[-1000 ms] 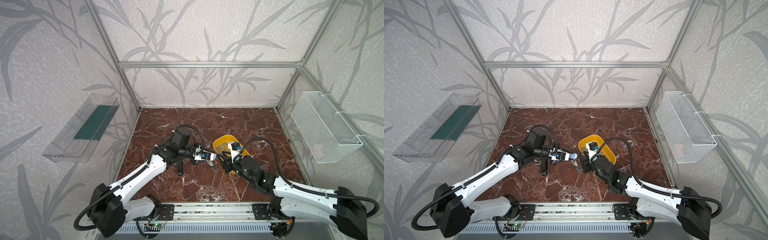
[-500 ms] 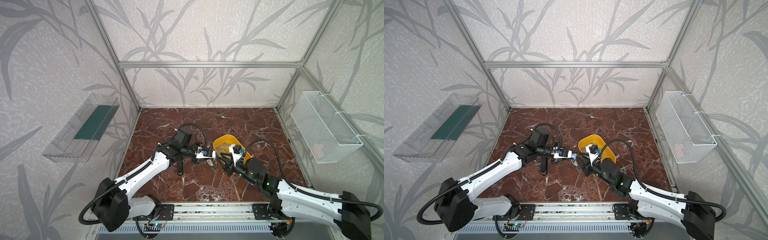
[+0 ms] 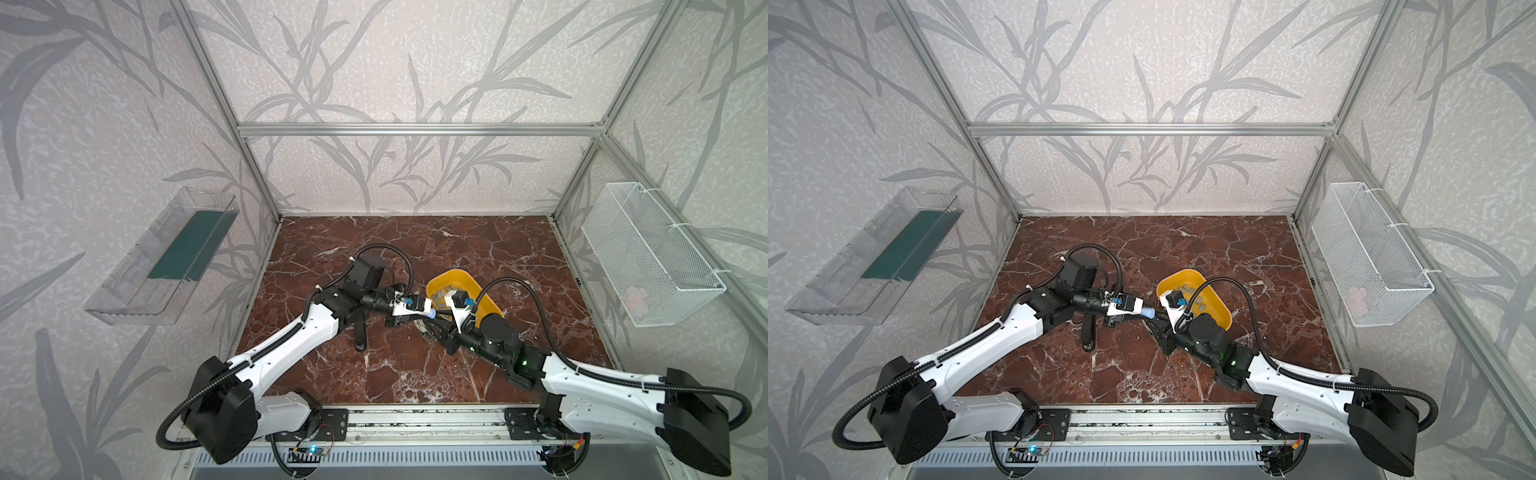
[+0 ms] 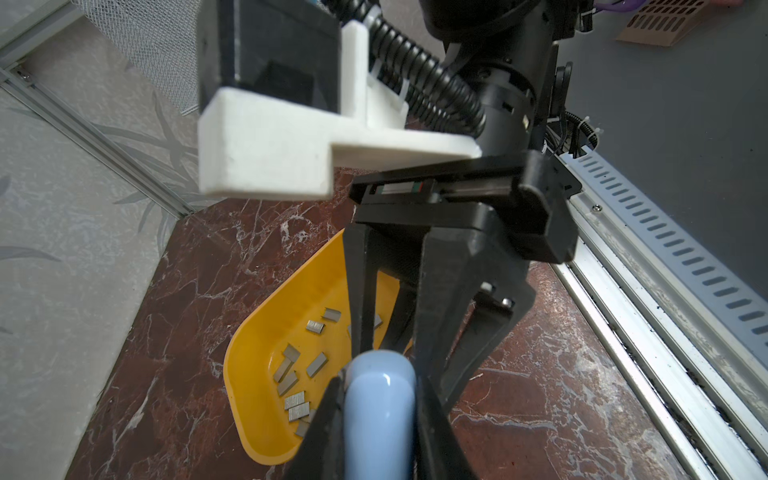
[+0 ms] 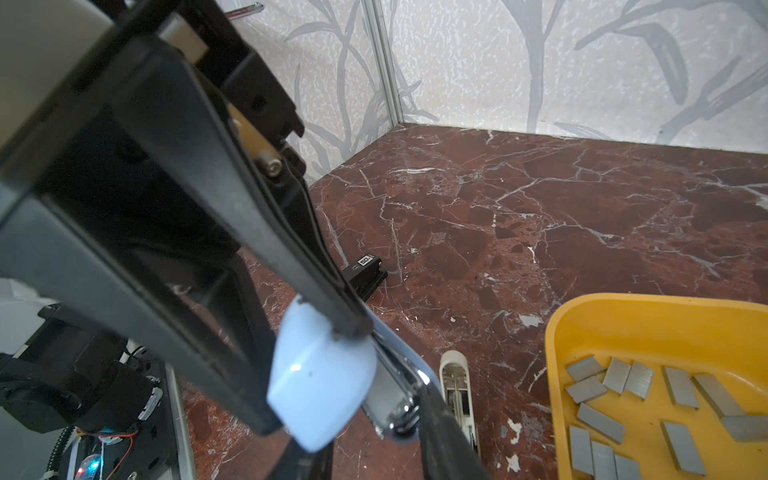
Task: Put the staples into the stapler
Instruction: 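Grasp the blue stapler's end with the right gripper and pull the halves apart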
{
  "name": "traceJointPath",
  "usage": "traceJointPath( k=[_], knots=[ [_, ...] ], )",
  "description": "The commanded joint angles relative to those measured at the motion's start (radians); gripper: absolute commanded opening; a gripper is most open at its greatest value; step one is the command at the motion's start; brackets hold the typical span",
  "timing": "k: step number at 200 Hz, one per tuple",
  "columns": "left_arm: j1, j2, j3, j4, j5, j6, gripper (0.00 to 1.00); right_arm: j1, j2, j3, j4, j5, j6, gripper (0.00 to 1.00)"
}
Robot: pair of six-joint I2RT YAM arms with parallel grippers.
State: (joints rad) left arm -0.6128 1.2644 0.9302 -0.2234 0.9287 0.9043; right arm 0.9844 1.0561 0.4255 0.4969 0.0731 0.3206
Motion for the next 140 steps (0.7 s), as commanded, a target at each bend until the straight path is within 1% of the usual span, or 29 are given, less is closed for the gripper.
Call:
traceJointPath(
  k=[1, 43, 70, 105, 130, 140],
  knots=[
    [-0.010, -0.032, 0.028, 0.047, 0.082, -0.037, 0.00, -0.001, 0.020, 0.036, 0.023, -0.003, 0.003, 0.35],
    [-0.024, -0.060, -0.007, 0.157, 0.111, -0.110, 0.00, 0.000, 0.050, 0.039, 0.052, -0.035, 0.001, 0.33],
    [-0.041, -0.069, -0.013, 0.180, 0.110, -0.130, 0.00, 0.000, 0.046, 0.003, 0.148, -0.106, 0.003, 0.34],
    [-0.045, -0.073, -0.022, 0.221, 0.114, -0.156, 0.00, -0.001, 0.040, -0.024, 0.221, -0.144, 0.007, 0.34],
    [-0.045, -0.075, -0.024, 0.212, 0.095, -0.149, 0.00, -0.001, 0.035, -0.039, 0.268, -0.158, 0.005, 0.38],
    [-0.045, -0.077, -0.025, 0.212, 0.088, -0.149, 0.00, 0.000, 0.027, -0.040, 0.258, -0.142, 0.000, 0.42]
  ],
)
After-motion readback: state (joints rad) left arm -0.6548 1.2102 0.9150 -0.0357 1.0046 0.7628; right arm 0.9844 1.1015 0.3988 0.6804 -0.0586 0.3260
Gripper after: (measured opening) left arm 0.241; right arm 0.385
